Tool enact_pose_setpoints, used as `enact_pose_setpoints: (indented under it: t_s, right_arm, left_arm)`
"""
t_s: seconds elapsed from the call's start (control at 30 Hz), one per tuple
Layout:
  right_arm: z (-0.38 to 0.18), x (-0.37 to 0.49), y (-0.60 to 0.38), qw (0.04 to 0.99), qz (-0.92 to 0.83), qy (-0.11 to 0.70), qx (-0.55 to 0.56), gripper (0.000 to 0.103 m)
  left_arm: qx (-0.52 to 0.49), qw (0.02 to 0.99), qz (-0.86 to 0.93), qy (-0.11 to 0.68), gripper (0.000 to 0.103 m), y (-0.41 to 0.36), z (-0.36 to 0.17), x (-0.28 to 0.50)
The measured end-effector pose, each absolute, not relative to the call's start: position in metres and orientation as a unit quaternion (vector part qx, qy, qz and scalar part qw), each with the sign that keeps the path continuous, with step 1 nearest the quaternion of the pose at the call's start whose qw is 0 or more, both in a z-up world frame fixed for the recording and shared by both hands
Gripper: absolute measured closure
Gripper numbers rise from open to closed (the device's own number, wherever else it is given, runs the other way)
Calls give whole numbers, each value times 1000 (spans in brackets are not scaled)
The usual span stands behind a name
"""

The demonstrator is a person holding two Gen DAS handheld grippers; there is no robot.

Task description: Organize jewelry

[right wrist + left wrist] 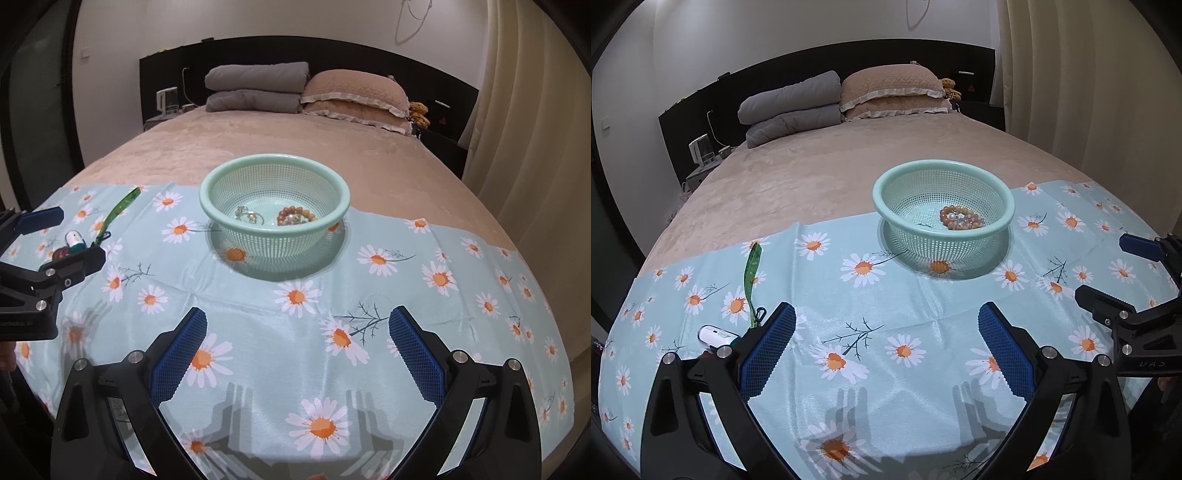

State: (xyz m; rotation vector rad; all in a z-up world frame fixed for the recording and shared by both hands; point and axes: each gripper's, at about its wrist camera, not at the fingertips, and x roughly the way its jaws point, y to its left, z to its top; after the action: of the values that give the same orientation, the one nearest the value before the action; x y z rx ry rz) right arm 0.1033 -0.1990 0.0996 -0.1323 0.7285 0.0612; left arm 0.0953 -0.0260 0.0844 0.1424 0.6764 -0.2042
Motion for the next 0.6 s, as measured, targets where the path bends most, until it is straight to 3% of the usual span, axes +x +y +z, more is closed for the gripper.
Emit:
enact_pose_setpoints:
  t_s: [0.6]
  right_arm:
    - [107, 95, -194, 936, 34, 342, -80, 8]
  left_arm:
    - [82, 941, -99, 313, 6, -29, 92, 88]
